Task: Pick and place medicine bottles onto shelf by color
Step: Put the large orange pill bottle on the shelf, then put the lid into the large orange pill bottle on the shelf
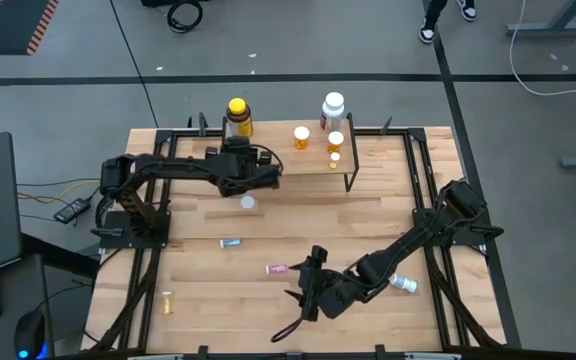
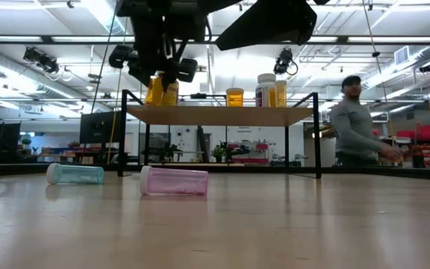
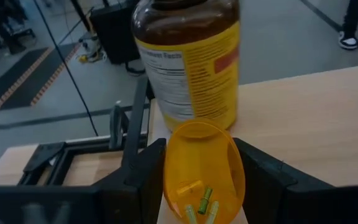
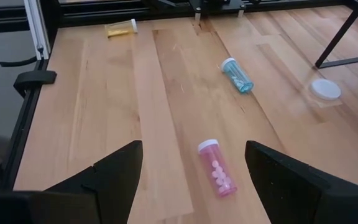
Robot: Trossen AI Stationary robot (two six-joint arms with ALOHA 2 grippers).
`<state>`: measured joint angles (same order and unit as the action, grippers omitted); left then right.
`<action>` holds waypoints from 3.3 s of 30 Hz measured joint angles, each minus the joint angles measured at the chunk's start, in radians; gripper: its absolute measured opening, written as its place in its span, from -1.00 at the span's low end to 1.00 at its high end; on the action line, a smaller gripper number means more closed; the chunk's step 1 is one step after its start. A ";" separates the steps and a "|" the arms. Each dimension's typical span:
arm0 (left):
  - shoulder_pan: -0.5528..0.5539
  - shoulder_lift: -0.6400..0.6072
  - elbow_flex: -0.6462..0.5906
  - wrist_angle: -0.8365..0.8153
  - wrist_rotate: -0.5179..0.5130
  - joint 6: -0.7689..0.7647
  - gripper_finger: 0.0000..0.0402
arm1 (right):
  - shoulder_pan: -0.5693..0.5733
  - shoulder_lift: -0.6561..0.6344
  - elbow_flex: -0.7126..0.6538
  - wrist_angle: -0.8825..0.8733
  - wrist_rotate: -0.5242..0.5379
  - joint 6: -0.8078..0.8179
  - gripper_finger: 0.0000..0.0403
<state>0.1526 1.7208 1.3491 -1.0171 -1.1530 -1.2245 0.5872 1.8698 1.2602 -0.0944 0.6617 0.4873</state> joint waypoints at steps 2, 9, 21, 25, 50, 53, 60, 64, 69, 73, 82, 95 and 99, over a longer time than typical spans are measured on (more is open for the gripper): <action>0.010 0.000 0.000 0.017 0.005 -0.001 -0.13 | 0.001 0.000 0.000 0.000 0.000 0.000 0.45; 0.033 0.000 0.000 0.084 0.038 -0.002 -0.11 | 0.001 0.000 0.000 -0.008 0.000 0.000 0.45; 0.036 0.000 0.000 0.090 0.049 0.035 0.03 | 0.001 0.000 0.000 -0.012 0.000 0.000 0.45; 0.036 0.000 0.000 0.089 0.049 0.059 0.07 | 0.001 0.000 0.000 -0.012 0.000 0.000 0.45; 0.006 0.001 0.000 0.046 0.068 0.138 0.28 | 0.001 0.000 0.000 -0.019 0.000 -0.011 0.45; -0.010 0.001 0.000 0.046 0.069 0.138 0.28 | 0.001 0.000 0.000 -0.019 0.000 -0.011 0.45; -0.039 0.001 0.000 0.046 0.054 0.166 0.28 | 0.001 0.000 0.000 -0.019 0.000 -0.011 0.45; -0.038 0.001 0.000 0.038 0.025 0.197 0.28 | 0.001 0.000 0.000 -0.020 0.000 -0.011 0.45; -0.009 0.001 0.000 -0.010 0.020 0.191 0.28 | 0.001 0.000 0.000 -0.020 0.000 -0.011 0.45; 0.003 0.001 0.000 -0.052 0.020 0.158 0.28 | 0.001 0.000 0.000 -0.029 0.000 -0.011 0.45; 0.000 0.001 0.000 -0.051 0.009 0.157 0.27 | 0.001 0.000 0.000 -0.031 0.000 -0.011 0.45; -0.100 0.001 0.043 -0.055 0.009 0.215 0.27 | 0.001 0.000 0.000 -0.053 0.027 -0.011 0.45; -0.143 0.000 0.090 -0.057 0.001 0.247 0.25 | 0.001 0.000 0.000 -0.074 0.037 -0.009 0.45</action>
<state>0.0091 1.7206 1.4392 -1.0736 -1.1518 -0.9772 0.5877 1.8702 1.2602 -0.1688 0.6991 0.4788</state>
